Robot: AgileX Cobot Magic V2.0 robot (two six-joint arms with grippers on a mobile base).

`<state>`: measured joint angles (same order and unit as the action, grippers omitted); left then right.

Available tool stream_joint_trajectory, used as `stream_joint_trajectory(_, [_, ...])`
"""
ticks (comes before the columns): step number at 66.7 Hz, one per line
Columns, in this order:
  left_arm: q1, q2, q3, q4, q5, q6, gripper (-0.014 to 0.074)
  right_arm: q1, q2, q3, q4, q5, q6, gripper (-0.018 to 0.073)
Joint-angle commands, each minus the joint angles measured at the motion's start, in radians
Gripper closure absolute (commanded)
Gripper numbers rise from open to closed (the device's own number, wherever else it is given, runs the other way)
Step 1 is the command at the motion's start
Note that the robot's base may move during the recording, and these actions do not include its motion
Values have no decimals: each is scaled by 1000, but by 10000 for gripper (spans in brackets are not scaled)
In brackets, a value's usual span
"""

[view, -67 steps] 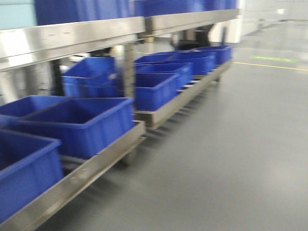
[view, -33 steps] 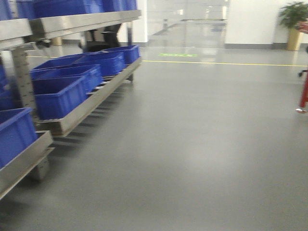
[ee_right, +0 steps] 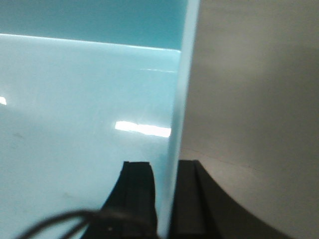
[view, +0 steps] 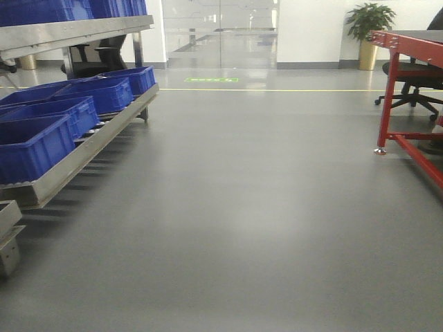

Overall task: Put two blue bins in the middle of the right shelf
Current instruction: 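Hold the bin in both grippers while the base turns away, then hold the bin while the base drives to another shelf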

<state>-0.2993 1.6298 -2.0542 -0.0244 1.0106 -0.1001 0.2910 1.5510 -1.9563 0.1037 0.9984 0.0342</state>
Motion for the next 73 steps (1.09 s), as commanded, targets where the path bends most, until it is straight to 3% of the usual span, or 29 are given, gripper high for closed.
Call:
stream_joint_trajectory(1, [-3, -15, -13, -36, -43, 18, 707, -4, -4, -8, 6, -42, -17, 711])
stream_joint_trajectory(73, [-3, -15, -13, -36, -43, 18, 707, -4, -4, -8, 6, -42, -17, 711])
